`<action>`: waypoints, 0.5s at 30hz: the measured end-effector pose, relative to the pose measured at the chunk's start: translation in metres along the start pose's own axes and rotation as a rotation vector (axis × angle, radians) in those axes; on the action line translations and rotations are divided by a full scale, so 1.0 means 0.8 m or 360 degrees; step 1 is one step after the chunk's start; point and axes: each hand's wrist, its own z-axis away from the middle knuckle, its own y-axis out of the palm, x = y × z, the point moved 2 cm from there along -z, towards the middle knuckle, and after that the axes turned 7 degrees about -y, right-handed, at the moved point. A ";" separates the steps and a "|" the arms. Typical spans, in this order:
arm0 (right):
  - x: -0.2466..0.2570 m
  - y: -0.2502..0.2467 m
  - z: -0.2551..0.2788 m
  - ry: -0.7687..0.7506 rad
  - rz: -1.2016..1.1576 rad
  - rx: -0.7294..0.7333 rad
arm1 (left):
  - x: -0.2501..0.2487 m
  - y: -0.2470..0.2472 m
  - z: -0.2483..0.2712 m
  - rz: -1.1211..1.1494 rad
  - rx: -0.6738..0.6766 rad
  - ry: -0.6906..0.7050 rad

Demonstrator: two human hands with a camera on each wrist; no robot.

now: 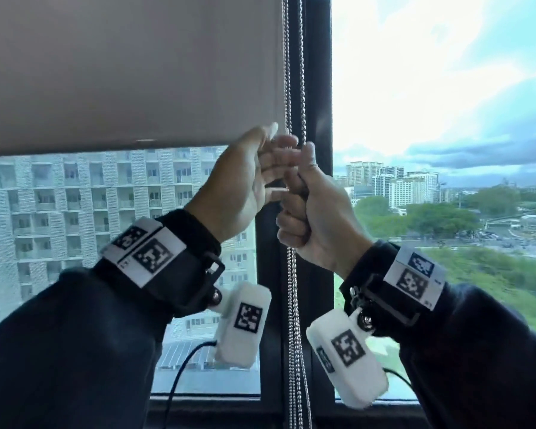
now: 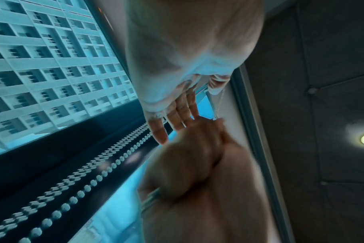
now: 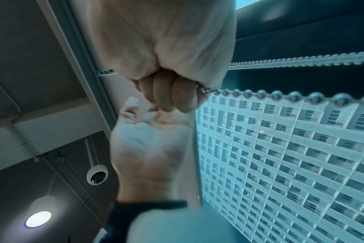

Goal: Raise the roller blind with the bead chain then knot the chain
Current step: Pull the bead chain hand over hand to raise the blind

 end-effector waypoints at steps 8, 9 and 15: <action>-0.042 -0.028 0.034 0.0130 -0.0034 0.0047 | 0.002 0.041 -0.011 0.0112 0.0097 -0.0103; -0.042 -0.030 0.036 0.0136 -0.0031 0.0047 | 0.006 0.046 -0.013 0.0116 0.0104 -0.0123; -0.048 -0.056 0.039 0.0288 0.0059 0.0242 | 0.020 0.061 -0.024 0.0079 0.0055 -0.0162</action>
